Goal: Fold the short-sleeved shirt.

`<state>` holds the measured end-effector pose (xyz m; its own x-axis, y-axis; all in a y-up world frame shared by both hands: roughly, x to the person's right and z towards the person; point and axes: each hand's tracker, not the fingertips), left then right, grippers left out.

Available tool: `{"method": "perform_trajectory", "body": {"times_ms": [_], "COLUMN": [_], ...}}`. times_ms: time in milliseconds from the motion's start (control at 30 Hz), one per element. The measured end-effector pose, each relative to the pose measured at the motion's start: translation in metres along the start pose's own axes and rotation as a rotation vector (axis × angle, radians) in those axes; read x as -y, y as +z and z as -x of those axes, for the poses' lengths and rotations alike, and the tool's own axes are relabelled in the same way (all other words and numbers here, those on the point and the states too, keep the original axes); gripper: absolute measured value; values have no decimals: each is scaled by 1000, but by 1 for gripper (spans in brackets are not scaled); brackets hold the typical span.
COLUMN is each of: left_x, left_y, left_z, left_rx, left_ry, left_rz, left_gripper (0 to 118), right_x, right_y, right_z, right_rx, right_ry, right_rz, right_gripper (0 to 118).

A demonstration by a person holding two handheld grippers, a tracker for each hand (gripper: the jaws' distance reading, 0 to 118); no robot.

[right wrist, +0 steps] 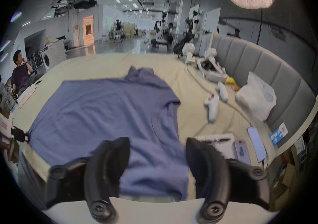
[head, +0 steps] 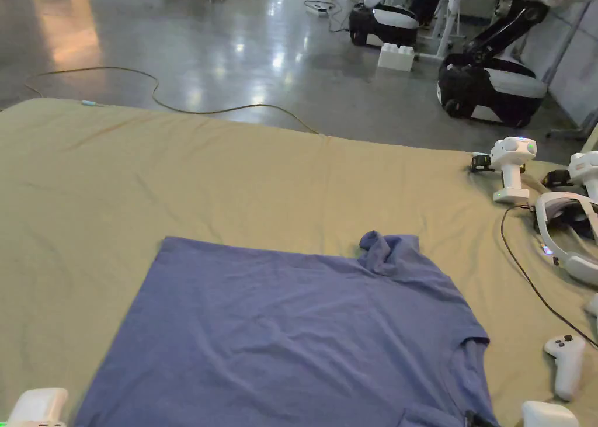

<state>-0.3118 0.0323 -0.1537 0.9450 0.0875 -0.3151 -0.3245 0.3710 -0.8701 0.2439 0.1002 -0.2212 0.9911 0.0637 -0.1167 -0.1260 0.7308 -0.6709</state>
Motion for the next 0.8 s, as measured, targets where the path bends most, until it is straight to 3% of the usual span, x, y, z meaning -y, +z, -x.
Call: {"method": "perform_trajectory", "body": {"times_ms": [100, 233, 300, 367, 467, 500, 533, 667, 800], "left_x": [0, 1, 4, 6, 8, 9, 8, 7, -7], "left_y": [5, 8, 15, 14, 15, 15, 14, 21, 43], "left_z": [6, 3, -10, -14, -16, -17, -15, -12, -13], "left_rx": [17, 18, 5, 1, -1, 0, 3, 14, 44], "left_ry": [3, -9, -27, -34, -36, -39, -40, -31, -33], "left_rz": [-8, -20, -26, -26, -28, -29, -28, -50, -117], "left_gripper": [8, 8, 8, 8, 8, 8, 8, 8, 8], "right_x": [18, 46, 57, 64, 68, 67, 65, 56, 33], "right_y": [-3, -21, -34, -44, -49, -47, -48, -36, -20], "right_z": [-23, -33, -36, -36, -31, -27, -26, -19, -21], "right_rx": [-28, 0, -40, -83, -62, -76, -87, -72, -68], "right_ry": [-46, -27, -62, -108, -86, -68, -67, -2, 12], "right_rz": [133, 274, 322, 357, 325, 310, 318, 312, 262], "right_gripper": [73, 73, 73, 63, 34, 14, 9, 6, 6]}}
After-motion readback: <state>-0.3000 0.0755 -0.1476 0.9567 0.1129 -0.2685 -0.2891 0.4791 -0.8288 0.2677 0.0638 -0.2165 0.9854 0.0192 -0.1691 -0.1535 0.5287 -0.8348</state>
